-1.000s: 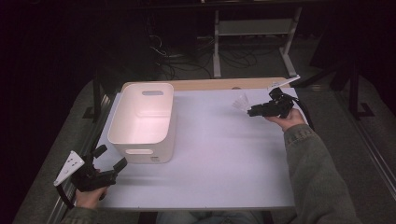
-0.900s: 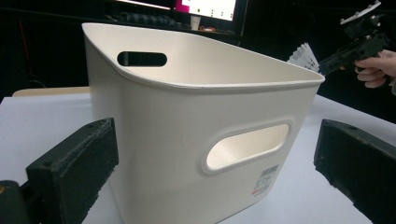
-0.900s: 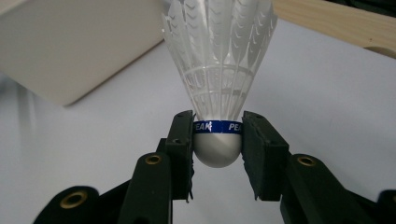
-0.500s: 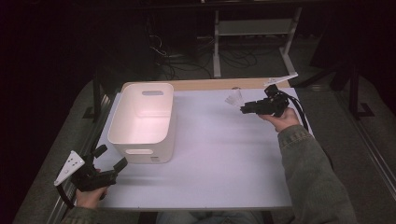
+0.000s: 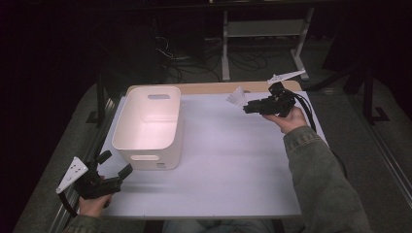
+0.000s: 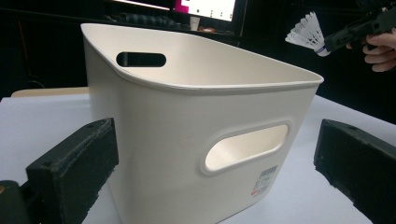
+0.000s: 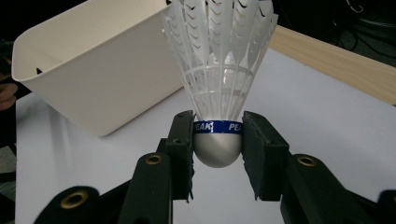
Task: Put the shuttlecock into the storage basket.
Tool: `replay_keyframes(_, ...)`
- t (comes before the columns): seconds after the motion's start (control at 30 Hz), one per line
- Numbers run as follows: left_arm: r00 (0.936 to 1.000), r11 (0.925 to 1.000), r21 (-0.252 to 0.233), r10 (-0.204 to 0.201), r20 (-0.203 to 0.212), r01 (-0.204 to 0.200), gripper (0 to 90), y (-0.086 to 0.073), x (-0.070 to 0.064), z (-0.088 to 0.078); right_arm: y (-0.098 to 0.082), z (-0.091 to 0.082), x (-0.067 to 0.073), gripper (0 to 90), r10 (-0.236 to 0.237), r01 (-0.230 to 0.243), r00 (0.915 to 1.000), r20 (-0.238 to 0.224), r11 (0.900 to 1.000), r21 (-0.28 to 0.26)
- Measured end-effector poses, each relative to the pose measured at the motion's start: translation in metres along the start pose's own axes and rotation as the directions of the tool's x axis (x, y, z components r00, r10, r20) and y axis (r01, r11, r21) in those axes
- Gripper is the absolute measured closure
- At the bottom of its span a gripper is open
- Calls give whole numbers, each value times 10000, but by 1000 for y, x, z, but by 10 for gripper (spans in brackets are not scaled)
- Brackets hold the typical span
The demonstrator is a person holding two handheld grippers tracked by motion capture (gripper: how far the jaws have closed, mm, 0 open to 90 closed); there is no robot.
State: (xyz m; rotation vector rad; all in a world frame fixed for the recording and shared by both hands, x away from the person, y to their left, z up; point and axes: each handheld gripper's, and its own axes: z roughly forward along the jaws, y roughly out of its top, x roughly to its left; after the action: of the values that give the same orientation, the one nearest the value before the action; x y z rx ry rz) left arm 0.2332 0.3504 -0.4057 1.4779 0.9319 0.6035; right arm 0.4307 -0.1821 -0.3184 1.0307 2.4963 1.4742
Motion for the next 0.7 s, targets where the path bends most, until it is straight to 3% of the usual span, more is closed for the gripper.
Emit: replay_keyframes(0.7, 10000, 10000, -4, -58, -8, 58, 0, 0, 0, 0, 25, 20, 44, 636, -459, 439, 9966, -686, 9985, -314)
